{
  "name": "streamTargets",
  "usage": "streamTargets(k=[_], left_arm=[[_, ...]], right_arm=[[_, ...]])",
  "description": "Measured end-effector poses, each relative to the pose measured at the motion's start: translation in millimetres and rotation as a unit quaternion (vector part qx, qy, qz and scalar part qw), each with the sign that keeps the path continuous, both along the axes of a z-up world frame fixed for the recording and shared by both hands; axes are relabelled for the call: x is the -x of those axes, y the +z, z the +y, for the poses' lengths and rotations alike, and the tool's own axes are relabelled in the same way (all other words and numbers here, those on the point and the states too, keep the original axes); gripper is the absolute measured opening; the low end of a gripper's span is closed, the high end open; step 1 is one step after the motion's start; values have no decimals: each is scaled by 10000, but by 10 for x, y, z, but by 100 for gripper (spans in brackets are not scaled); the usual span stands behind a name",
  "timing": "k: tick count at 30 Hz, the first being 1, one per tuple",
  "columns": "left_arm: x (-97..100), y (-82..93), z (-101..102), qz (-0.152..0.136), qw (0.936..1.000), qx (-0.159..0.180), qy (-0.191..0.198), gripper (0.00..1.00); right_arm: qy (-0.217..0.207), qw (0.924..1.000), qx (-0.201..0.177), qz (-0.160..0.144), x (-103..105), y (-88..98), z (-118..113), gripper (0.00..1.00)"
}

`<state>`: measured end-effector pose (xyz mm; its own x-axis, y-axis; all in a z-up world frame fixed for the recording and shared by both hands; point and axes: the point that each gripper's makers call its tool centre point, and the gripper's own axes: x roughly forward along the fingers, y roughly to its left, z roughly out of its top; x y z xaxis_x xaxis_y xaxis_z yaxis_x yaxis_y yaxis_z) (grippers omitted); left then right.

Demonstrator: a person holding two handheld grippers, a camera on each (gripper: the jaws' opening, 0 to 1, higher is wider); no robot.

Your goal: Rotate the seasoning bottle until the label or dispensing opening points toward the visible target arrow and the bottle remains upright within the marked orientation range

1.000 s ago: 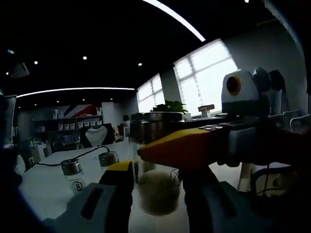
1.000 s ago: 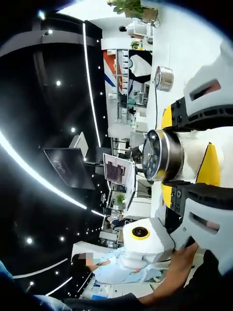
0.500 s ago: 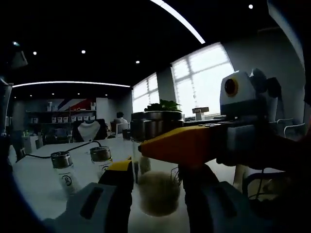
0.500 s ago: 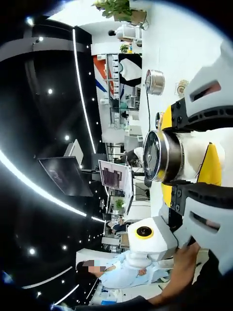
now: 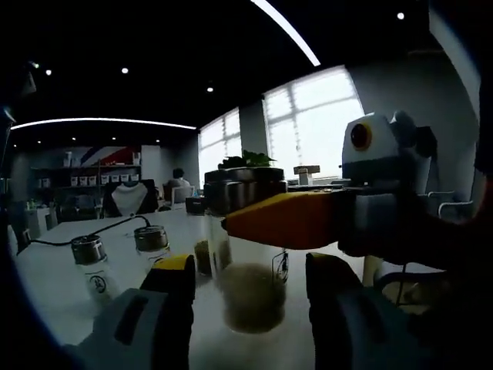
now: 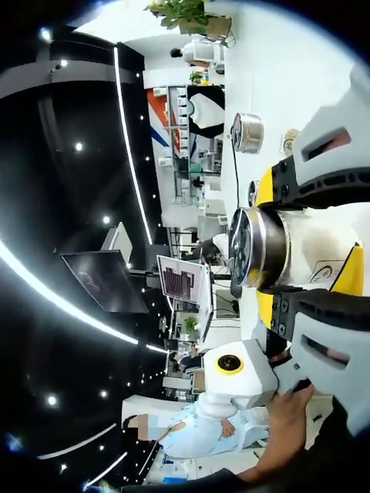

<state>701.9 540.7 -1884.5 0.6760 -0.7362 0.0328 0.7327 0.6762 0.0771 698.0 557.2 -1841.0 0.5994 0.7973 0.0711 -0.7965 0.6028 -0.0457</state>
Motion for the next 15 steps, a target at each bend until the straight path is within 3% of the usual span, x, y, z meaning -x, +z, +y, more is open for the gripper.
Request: streamTargets(k=[15], left_arm=[[-134, 0, 286, 61, 9990, -135, 411, 84]], right_arm=[[-284, 9995, 44, -97, -203, 0, -336, 36]])
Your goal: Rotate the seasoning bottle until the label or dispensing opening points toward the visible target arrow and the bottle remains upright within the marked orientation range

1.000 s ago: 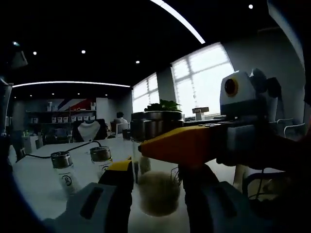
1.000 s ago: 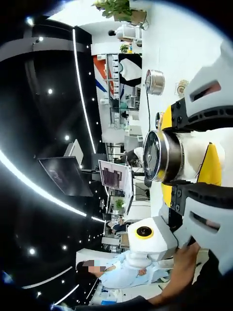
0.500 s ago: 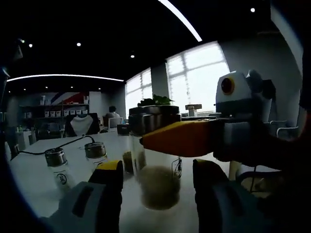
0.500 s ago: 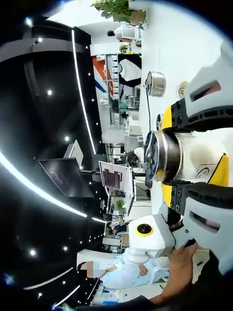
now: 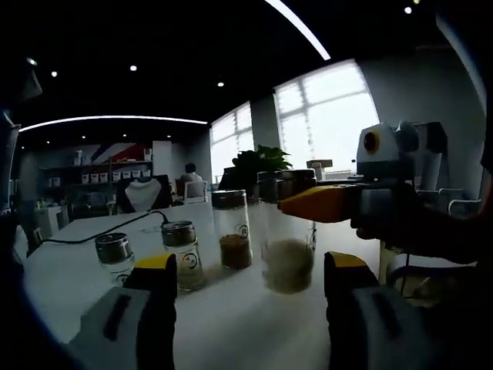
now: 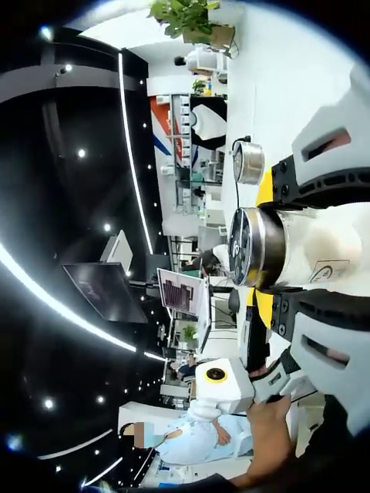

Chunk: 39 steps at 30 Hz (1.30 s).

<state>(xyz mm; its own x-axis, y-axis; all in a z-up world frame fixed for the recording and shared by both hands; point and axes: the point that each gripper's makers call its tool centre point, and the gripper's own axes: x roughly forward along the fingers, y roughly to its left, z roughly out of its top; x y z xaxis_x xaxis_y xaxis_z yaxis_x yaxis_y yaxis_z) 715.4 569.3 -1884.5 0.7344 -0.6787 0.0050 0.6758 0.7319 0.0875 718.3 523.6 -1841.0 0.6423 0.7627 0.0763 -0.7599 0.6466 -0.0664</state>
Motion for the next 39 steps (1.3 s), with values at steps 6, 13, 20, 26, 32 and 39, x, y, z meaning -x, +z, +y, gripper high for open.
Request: streamTargets(k=[6, 13, 20, 26, 32, 39], left_arm=[[-48, 18, 88, 98, 9997, 160, 127, 93], [-102, 11, 191, 131, 9993, 158, 322, 99], [-125, -19, 276, 176, 9989, 63, 428, 100], [-169, -65, 372, 257, 9979, -34, 596, 100], [-191, -113, 419, 309, 9973, -126, 649, 100], [-197, -128, 439, 326, 9968, -203, 699, 100]], right_arm=[[-138, 9999, 6, -29, -121, 15, -180, 36], [-243, 9997, 14, 15, -267, -2, -369, 36], [-314, 9994, 116, 2, -383, -20, -492, 36], [-425, 9990, 126, 8, -545, -32, -632, 36], [-517, 9986, 60, 24, -674, -50, -757, 36], [-634, 9978, 192, 37, -848, -85, -844, 36]])
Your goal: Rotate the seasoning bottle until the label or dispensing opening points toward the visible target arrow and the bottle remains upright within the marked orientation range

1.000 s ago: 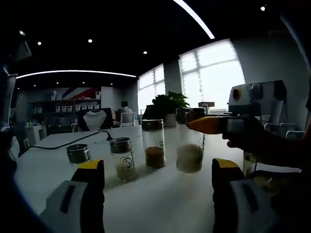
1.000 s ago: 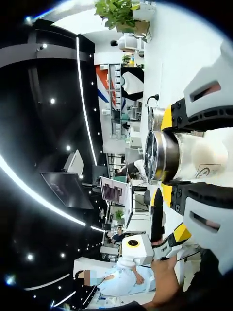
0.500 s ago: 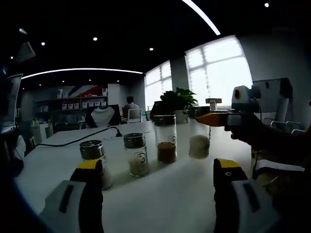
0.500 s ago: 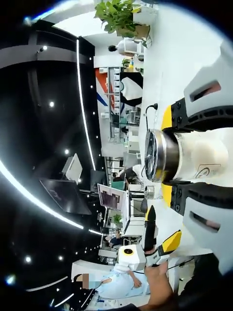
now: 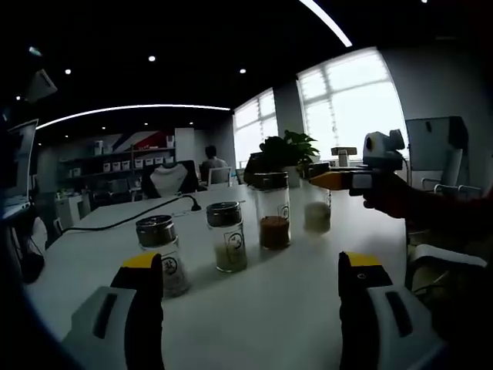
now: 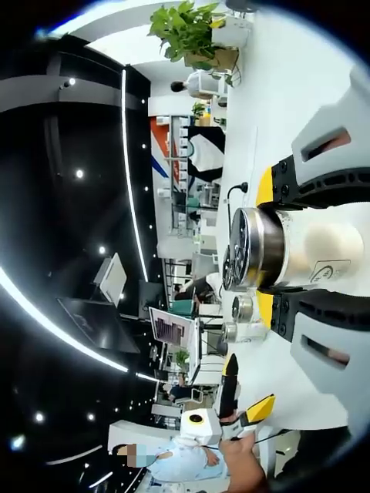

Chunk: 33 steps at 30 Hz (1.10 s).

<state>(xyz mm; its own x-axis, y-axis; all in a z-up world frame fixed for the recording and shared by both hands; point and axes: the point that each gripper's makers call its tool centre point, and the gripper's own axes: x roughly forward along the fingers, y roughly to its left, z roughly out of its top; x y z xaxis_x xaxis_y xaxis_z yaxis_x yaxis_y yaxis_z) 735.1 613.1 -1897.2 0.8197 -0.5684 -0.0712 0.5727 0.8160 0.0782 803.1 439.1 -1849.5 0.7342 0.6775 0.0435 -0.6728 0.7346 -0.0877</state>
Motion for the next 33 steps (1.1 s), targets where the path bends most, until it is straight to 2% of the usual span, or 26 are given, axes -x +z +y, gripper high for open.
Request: streamTargets(k=[9, 13, 21, 29, 33], left_arm=[[-8, -12, 17, 18, 10000, -21, 18, 100], [-20, 28, 50, -77, 9999, 17, 115, 100], [-14, -11, 43, 25, 10000, -42, 56, 100], [-16, -42, 23, 62, 9999, -86, 49, 100], [-15, -33, 34, 51, 9999, -80, 68, 100]], right_arm=[[-80, 9999, 73, -20, -214, -7, -140, 36], [-137, 9998, 94, 54, -311, -21, -221, 36], [-92, 9997, 189, 94, -418, -68, -286, 37], [-11, 9997, 207, 141, -465, -99, -339, 37], [99, 9996, 205, 156, -404, -99, -324, 37]])
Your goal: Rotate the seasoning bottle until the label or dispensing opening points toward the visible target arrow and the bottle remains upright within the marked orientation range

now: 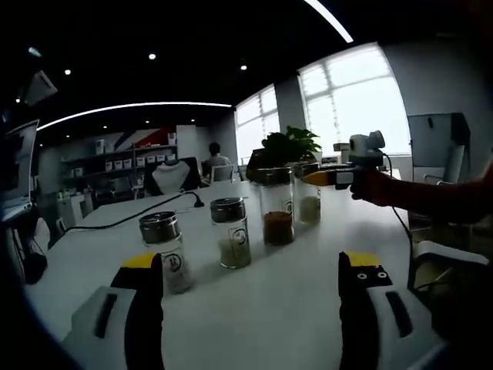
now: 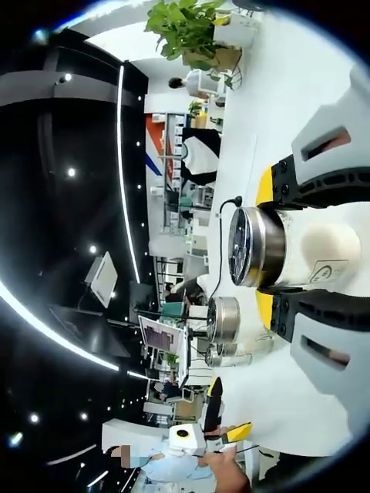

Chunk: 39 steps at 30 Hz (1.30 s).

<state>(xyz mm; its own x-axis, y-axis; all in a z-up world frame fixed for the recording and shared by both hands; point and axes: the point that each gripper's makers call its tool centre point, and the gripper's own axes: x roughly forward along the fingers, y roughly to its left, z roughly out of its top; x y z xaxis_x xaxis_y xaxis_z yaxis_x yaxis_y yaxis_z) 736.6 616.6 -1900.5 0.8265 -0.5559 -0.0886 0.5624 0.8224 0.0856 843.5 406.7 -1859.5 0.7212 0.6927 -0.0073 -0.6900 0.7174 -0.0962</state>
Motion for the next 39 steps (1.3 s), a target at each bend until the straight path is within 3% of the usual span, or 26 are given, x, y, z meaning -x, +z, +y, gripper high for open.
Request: streamTargets(k=[3, 9, 39], left_arm=[[3, 17, 6, -28, 10000, -1, 12, 100], [-5, -6, 2, 13, 10000, -18, 21, 100], [-4, 3, 31, 4, 10000, -53, 45, 100]], right_arm=[[46, 9993, -314, 212, 6, -9, -43, 37], [26, 9997, -178, 150, 94, -8, 3, 37], [286, 9991, -253, 193, 86, -22, 40, 37]])
